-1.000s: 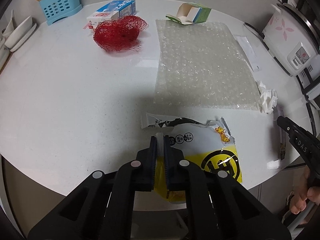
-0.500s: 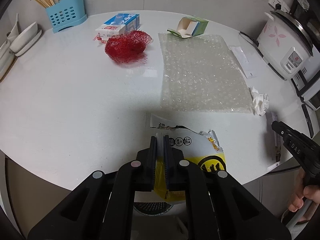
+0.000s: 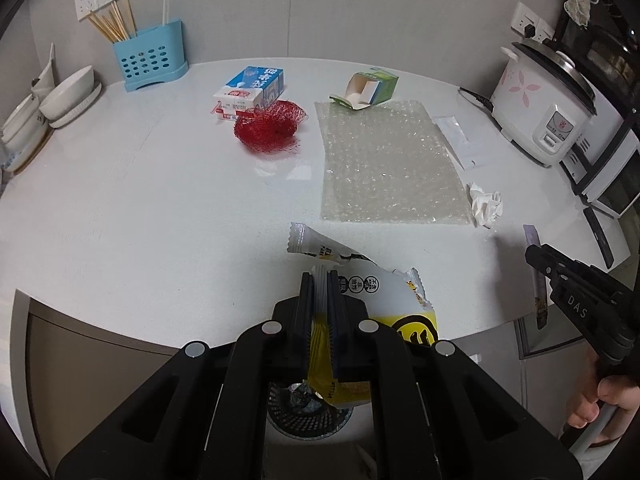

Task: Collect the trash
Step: 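Carry the snack bag and purple packet down over the mesh trash bin with both tools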

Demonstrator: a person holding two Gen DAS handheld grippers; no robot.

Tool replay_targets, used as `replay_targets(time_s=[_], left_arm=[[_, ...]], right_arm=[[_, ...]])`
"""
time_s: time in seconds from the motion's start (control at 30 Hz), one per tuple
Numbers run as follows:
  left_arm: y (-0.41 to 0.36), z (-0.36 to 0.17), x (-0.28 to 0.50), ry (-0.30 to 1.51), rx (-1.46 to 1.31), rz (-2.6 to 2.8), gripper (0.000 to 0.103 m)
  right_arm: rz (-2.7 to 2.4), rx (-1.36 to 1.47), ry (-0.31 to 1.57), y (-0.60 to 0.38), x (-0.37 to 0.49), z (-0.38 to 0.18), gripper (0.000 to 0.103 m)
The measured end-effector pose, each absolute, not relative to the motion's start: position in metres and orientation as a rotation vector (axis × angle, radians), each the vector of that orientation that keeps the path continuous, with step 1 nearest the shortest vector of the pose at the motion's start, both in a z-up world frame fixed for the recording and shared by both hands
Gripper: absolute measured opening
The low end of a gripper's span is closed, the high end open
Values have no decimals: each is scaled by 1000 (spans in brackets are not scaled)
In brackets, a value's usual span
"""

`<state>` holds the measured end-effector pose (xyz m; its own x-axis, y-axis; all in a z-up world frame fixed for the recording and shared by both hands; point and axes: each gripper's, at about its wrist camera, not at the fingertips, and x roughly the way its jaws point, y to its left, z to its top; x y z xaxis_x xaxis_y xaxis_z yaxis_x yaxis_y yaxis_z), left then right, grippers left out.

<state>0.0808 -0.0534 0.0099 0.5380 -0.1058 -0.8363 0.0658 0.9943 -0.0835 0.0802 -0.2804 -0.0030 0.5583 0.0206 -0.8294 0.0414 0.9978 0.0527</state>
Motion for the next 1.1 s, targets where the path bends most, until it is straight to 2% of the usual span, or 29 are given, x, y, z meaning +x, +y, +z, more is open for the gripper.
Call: replay_targets(time_s=[0.23,0.53,0.73,1.1], left_arm=[[-47,15,39,950,-40,-104,6],[-35,-9,-17,908,-33,-103,6],[-24,-49,-40,926,-37,-82,6],[-3,-147,-53,982,-47,-36,7]], right_arm=[[64,88,936,-260,36,3,20],[127,59,871,-223,-26,-12,20],[133,33,857,-202,-58,-43,20],[131,40,914,-182,-75,-138,20]])
